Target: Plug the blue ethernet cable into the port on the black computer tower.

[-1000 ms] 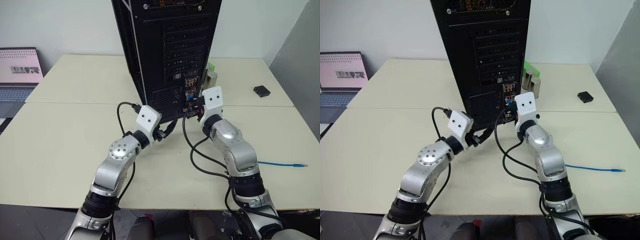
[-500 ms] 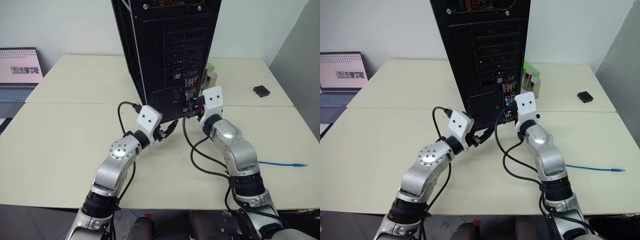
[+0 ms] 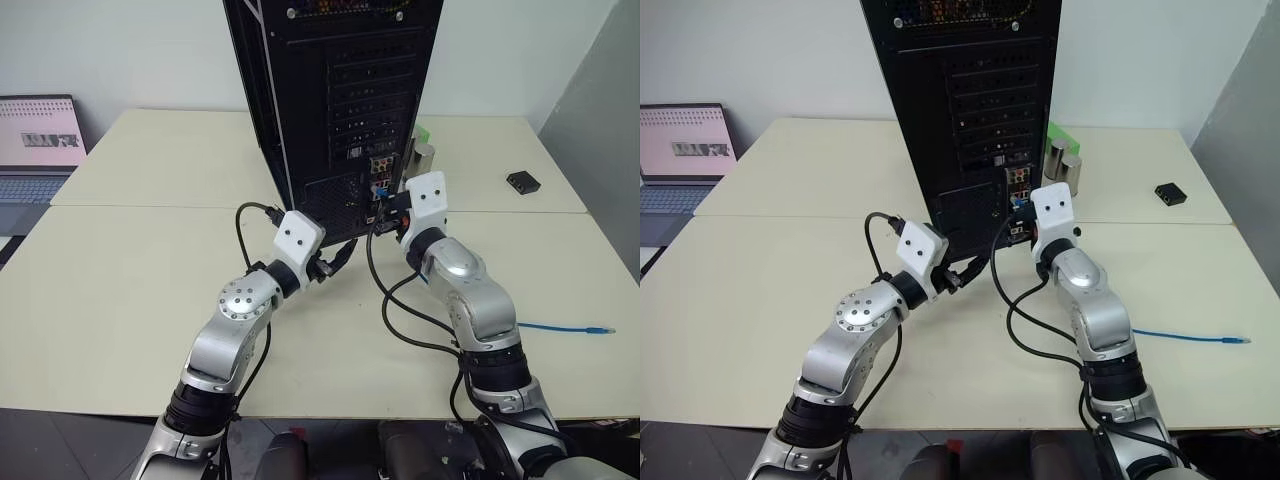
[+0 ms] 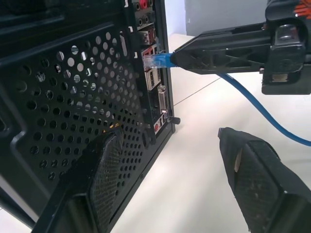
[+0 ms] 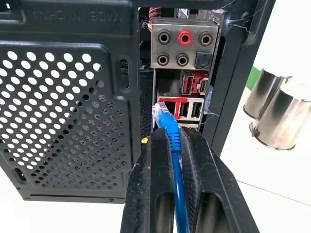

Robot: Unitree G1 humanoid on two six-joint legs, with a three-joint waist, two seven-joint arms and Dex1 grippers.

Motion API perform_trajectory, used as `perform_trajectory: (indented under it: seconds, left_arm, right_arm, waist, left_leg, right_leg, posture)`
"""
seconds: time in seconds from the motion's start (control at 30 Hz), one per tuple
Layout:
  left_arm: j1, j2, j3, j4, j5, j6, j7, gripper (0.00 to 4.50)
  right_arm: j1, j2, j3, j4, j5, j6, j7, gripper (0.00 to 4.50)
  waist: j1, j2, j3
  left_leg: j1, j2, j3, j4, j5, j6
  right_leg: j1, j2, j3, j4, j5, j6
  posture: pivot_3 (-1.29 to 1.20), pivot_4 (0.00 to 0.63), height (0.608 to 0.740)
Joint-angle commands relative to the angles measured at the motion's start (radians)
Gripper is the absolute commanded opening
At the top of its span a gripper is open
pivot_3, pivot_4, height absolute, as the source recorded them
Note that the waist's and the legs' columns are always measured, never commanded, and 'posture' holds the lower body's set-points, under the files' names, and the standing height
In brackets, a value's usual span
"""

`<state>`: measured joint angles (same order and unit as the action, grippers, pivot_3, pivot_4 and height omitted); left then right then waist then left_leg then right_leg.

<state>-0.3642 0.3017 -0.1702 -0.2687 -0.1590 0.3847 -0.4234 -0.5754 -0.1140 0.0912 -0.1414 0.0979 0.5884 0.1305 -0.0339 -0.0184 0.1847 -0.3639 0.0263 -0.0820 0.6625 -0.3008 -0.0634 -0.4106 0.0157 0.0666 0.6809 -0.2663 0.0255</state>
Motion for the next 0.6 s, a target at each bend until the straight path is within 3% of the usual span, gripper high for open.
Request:
perform_trajectory:
  seconds: [0.03,0.6]
  left_arm:
    - [-0.011,-0.008,0.003,-0.023,0.006,-0.026,-0.006,3.30]
    - [-0.005,-0.008,0.000,-0.026,0.019,-0.028,-0.011,3.30]
  right_arm:
    - [-0.027,-0.014,-0.032,-0.034,0.006,0.012,0.008,0.00]
    - [-0.007,0.002,-0.016,-0.109,-0.007,0.060,0.006,0.00]
  waist:
    - [0.000,0.000,0.000]
    - [0.000,0.000,0.000]
  left_leg:
    - [0.000,0.000,0.000,0.000,0.000,0.000]
    - [-0.001,0.000,0.000,-0.001,0.000,0.000]
  right_leg:
    - [0.000,0.000,0.000,0.000,0.000,0.000]
    - [-0.001,0.000,0.000,-0.001,0.000,0.000]
  posture:
    - [0.00,0.150,0.740]
    - [0.00,0.150,0.740]
